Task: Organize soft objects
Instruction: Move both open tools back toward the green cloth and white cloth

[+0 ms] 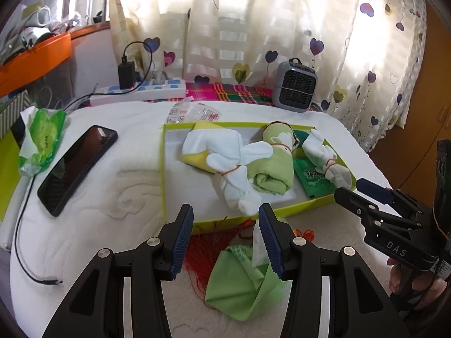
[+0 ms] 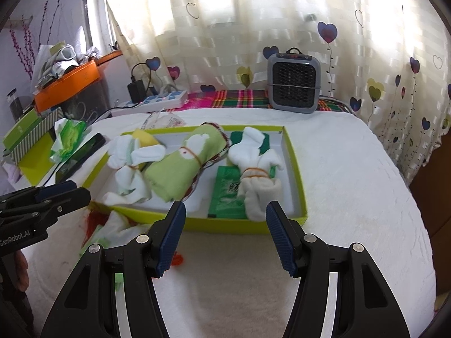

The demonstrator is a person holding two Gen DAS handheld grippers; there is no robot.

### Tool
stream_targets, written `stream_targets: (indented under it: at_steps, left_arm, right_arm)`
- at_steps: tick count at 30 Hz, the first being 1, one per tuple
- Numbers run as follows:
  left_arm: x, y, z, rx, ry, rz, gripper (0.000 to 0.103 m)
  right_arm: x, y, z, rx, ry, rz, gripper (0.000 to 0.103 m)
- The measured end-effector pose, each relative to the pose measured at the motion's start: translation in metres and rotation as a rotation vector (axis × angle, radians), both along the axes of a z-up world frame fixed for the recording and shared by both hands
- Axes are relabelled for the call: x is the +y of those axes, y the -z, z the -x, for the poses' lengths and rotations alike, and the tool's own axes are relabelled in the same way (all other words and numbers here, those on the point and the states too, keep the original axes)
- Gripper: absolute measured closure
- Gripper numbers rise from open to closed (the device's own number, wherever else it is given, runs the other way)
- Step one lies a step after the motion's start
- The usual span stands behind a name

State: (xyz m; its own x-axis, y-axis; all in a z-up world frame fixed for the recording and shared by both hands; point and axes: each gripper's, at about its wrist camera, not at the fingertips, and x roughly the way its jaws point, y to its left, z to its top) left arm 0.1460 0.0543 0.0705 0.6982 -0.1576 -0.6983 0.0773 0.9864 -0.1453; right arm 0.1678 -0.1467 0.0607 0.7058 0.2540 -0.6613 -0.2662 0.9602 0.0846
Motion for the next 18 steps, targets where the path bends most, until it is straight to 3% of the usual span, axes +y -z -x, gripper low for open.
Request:
stream_targets:
  at_steps: [5, 15, 18]
  left_arm:
    - [0.004, 0.003, 0.012, -0.013, -0.023, -0.043, 0.056]
    - [0.036, 0.012, 0.03, 0.003, -0.086, -0.001, 0.056]
    - [0.047, 0.015, 0.033, 0.01, -0.112, 0.014, 0.056]
  right_arm:
    - [0.008, 0.002, 0.011, 0.021, -0.043, -0.044, 0.043]
    - [0.042, 0.008, 0.034, 0.058, -0.161, -0.063, 0.042]
    - [0.052, 0.01, 0.038, 0.061, -0.185, -0.062, 0.036]
